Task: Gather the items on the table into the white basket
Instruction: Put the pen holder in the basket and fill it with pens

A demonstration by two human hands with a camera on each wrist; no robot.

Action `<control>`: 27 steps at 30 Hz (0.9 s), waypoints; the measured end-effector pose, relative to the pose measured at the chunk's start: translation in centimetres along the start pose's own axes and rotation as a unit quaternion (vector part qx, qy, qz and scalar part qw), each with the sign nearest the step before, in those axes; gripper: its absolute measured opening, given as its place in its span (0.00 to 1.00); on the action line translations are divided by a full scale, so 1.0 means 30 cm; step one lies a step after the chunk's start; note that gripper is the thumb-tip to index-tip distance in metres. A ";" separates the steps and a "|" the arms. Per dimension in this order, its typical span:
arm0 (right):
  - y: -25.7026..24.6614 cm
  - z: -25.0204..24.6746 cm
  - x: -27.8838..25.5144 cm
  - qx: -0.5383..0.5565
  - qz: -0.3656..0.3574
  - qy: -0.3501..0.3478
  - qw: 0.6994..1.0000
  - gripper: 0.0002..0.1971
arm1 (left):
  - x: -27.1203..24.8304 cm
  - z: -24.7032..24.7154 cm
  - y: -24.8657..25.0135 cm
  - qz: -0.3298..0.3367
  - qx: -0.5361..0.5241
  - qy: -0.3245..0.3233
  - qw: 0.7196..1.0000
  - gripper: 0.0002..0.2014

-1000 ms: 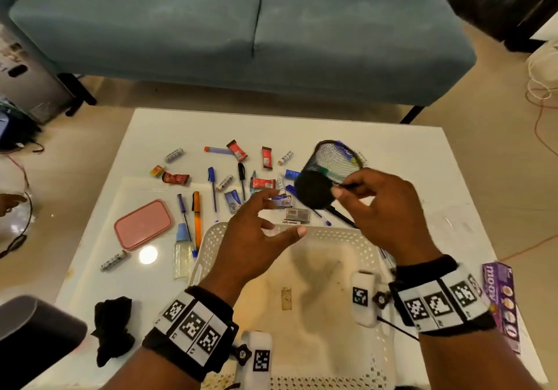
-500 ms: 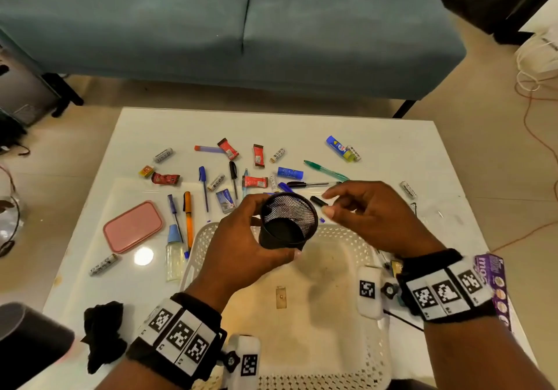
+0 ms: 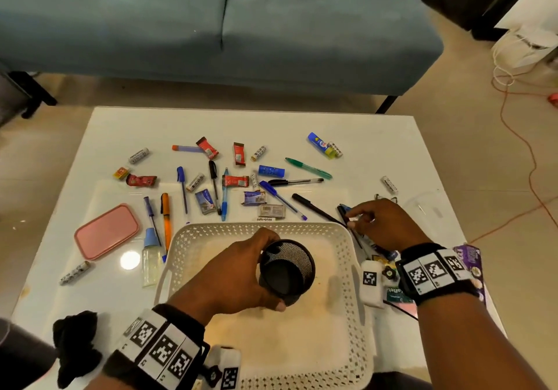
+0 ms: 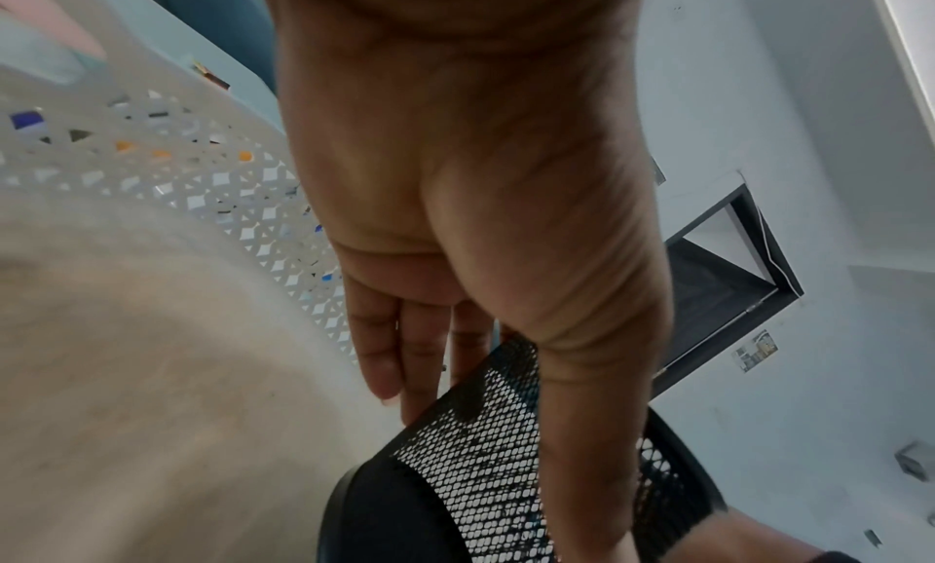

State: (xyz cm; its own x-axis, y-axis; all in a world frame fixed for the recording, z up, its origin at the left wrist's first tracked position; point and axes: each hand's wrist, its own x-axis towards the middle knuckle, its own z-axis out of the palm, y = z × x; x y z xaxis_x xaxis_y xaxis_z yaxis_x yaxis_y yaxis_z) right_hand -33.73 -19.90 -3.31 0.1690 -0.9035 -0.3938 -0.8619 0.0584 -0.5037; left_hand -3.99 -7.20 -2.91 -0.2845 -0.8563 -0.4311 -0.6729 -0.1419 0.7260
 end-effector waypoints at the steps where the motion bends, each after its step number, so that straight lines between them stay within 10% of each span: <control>1: 0.006 0.003 0.004 0.000 0.018 -0.012 1.000 0.07 | 0.000 0.003 -0.002 -0.001 0.006 -0.005 1.000 0.49; 27: 0.047 0.075 -0.093 -0.233 0.081 0.013 0.969 0.03 | -0.020 -0.006 0.001 0.011 0.020 -0.079 0.997 0.61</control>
State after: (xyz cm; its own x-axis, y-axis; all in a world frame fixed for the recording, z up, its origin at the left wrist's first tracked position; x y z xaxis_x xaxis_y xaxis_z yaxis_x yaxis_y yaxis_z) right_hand -34.34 -16.36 -4.64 0.0071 -0.9096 -0.4154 -0.9994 0.0077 -0.0339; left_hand -3.73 -6.77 -2.54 -0.4003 -0.7700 -0.4968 -0.6916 -0.1018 0.7151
